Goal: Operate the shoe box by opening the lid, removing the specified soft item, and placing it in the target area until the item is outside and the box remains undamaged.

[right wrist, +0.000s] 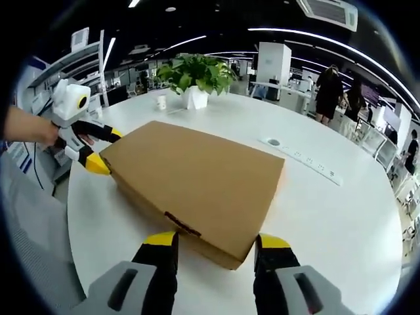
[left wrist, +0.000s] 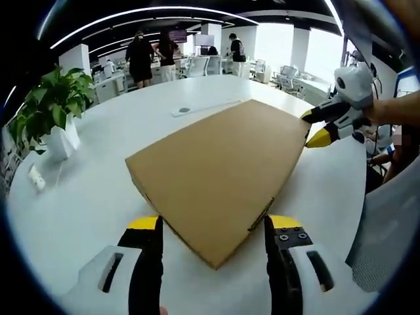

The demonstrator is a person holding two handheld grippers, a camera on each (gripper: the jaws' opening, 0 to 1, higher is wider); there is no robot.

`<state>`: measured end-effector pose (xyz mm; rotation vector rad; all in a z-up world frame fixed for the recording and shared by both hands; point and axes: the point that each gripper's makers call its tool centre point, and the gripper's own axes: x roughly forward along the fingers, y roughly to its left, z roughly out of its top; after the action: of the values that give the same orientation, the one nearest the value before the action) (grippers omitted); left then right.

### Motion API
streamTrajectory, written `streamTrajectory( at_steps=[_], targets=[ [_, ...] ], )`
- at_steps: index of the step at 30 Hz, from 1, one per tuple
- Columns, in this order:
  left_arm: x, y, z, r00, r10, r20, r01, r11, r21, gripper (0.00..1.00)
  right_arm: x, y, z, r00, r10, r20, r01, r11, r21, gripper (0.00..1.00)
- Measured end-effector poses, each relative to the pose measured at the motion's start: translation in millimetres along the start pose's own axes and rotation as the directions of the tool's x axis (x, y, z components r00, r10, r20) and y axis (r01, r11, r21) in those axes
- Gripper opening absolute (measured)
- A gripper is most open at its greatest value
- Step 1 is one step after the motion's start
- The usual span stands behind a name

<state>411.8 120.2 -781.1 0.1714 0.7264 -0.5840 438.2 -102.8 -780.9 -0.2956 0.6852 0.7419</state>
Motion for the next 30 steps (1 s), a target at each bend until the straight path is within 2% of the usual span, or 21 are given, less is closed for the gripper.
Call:
streamTrajectory(
  at_steps=[13,30],
  targets=[
    [-10,16.8,-10.9,0.999,-0.011,-0.033,0.012,0.999,0.041,0.65,1,26,0.8,0.999,0.032,-0.011,-0.032,0.998,-0.053,0.38],
    [-26,36.7,-24.5,0.997,-0.037,-0.065,0.042,0.996,0.076,0.63,1,55,2.1,0.999,0.049,-0.007,-0.049,0.996,-0.070,0.31]
  ],
)
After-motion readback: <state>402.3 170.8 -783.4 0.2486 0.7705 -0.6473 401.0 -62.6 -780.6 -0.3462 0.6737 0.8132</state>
